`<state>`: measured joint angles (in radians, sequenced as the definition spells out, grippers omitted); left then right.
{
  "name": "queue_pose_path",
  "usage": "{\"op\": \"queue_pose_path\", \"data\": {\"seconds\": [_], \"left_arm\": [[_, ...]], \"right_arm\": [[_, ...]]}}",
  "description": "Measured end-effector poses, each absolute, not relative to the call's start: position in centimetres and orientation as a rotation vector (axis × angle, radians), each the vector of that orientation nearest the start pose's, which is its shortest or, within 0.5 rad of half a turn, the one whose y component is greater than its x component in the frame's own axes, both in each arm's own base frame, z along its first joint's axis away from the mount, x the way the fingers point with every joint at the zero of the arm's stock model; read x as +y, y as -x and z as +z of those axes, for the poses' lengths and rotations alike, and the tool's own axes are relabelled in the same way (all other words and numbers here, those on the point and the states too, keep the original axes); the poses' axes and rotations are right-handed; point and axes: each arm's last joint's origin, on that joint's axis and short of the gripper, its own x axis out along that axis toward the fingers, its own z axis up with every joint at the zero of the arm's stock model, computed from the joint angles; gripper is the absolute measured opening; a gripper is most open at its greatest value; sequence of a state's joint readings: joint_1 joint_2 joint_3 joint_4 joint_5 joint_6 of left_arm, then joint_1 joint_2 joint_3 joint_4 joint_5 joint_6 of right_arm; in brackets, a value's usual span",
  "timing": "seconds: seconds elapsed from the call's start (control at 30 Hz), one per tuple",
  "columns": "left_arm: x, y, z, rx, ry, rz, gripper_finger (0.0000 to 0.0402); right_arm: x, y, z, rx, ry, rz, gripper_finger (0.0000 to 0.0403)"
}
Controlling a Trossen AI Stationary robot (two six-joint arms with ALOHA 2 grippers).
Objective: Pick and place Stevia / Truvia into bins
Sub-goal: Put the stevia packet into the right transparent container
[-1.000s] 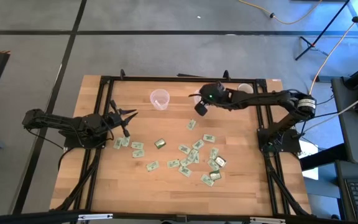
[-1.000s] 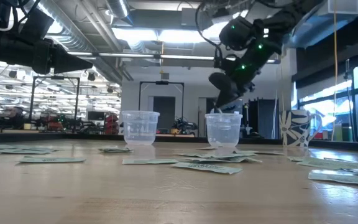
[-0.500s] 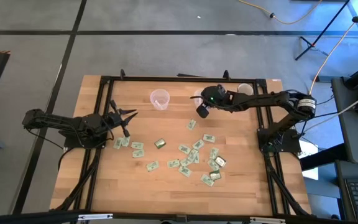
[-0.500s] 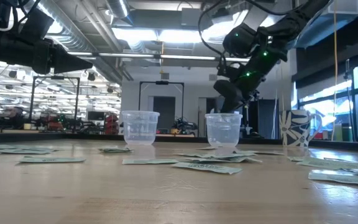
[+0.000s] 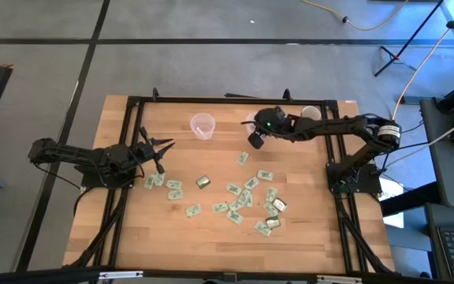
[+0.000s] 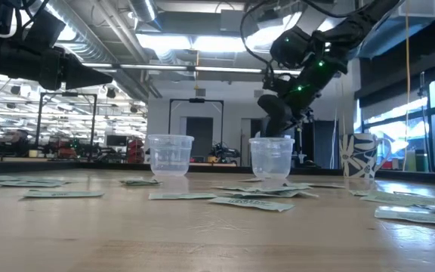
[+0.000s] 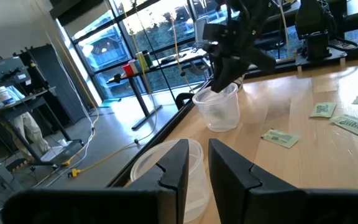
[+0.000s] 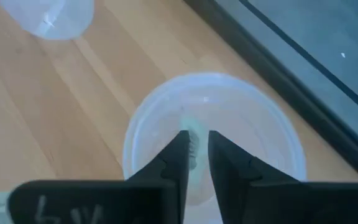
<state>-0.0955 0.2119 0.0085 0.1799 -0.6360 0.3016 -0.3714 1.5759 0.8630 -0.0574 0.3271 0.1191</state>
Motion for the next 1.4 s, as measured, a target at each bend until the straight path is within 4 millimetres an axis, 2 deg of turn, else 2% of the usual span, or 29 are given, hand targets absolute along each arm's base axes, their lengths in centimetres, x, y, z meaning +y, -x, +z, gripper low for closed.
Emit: {"op": "queue_pose_path", "data": {"seconds": [0.2,0.33,0.43,0.5,0.6,0.83,0.93,1.17,1.4], "left_arm": [[0.7,-10.6,16.6,0.104,-0.303,0.533,0.0056],[0.7,-10.6,16.6,0.109,-0.305,0.532,0.0056],[0.7,-10.6,16.6,0.109,-0.305,0.532,0.0056],[0.7,-10.6,16.6,0.109,-0.305,0.53,0.0056],[0.7,-10.6,16.6,0.109,-0.305,0.529,0.0056],[0.7,-10.6,16.6,0.109,-0.305,0.529,0.0056],[0.7,-10.6,16.6,0.109,-0.305,0.529,0.0056],[0.7,-10.6,16.6,0.108,-0.305,0.529,0.0056],[0.7,-10.6,16.6,0.108,-0.305,0.529,0.0056]], "right_arm": [[-11.7,-29.3,21.4,0.729,-0.105,-0.665,0.008],[-9.9,-29.2,22.5,0.804,-0.13,-0.478,0.0076],[-8.2,-29.2,22.7,0.861,-0.214,-0.304,0.0076],[-6.9,-29.1,22.4,0.91,-0.267,-0.199,0.0076],[-4.9,-29.0,21.6,0.99,-0.24,-0.103,0.0076],[-2.1,-27.9,18.8,1.069,-0.228,-0.096,0.0076],[-1.6,-27.9,18.0,1.034,-0.189,-0.142,0.0076],[-0.7,-27.2,16.0,0.98,-0.115,-0.113,0.0076],[-0.7,-26.3,14.5,0.961,-0.147,-0.155,0.0076]]}}
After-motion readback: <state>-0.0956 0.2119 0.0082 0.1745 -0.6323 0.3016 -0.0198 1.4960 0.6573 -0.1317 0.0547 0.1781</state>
